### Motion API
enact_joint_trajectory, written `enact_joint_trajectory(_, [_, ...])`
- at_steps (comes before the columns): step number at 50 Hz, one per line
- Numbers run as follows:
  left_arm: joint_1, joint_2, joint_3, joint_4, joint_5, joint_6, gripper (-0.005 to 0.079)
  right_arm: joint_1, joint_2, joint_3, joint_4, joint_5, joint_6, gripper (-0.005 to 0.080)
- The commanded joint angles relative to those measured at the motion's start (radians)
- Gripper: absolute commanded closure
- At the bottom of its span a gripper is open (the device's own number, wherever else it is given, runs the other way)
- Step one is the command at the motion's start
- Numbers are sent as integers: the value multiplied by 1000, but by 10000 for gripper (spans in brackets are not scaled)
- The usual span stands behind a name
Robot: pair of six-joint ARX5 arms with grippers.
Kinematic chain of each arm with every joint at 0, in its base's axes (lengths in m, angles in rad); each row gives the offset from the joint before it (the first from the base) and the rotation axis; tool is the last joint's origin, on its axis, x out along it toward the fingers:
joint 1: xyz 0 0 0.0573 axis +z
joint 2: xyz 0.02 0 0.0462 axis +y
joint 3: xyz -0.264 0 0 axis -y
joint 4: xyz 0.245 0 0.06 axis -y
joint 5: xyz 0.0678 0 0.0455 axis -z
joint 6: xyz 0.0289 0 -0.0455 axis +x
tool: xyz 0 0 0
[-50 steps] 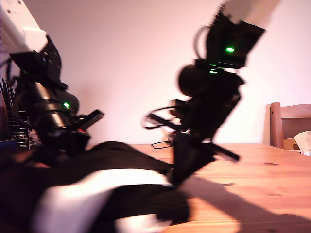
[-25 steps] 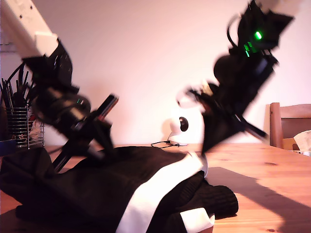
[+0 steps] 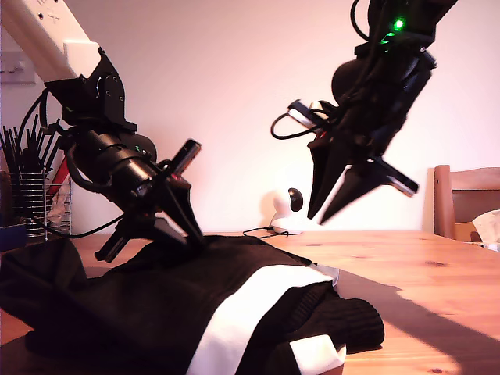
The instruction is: Fold the shorts in front of you. After folding it, place it to the left side.
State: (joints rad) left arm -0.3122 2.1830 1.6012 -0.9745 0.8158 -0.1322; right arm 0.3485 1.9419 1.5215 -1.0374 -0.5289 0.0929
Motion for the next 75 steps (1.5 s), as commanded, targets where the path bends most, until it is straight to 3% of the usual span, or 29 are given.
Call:
enact_joint_trajectory(1, [-6, -5, -5, -13, -16, 21, 668, 10, -17, -16, -19, -17, -26, 394])
enact_joint_trajectory(9, [-28, -5, -6, 5, -126, 28, 668, 61, -17, -16, -7, -75, -56, 397])
enact_joint_trajectory(18, [-33, -7, -1, -8, -143, 47, 671, 151, -12, -16, 93, -81, -57, 476])
enact_joint_trajectory(25, [-33, -39, 2, -27, -144, 54, 671, 187, -8, -16, 153, -45, -68, 475])
enact_joint_trajectory(36, [-36, -78, 3, -192, -215, 55, 671, 175, -8, -16, 158, -40, -242, 490])
enact_joint_trajectory(43, [-53, -78, 3, -269, -223, 66, 670, 161, -5, -16, 207, -25, -285, 590])
enact_joint_trajectory(51, [-90, -78, 2, -336, -253, 95, 670, 161, 27, -16, 271, 50, -291, 770])
enact_joint_trajectory(61, [-147, -77, 2, -330, -386, 96, 670, 158, 105, -16, 283, 79, -330, 763])
enact_joint_trajectory(75, [-155, -77, -4, -357, -530, 88, 671, 115, 139, -17, 295, 137, -364, 763])
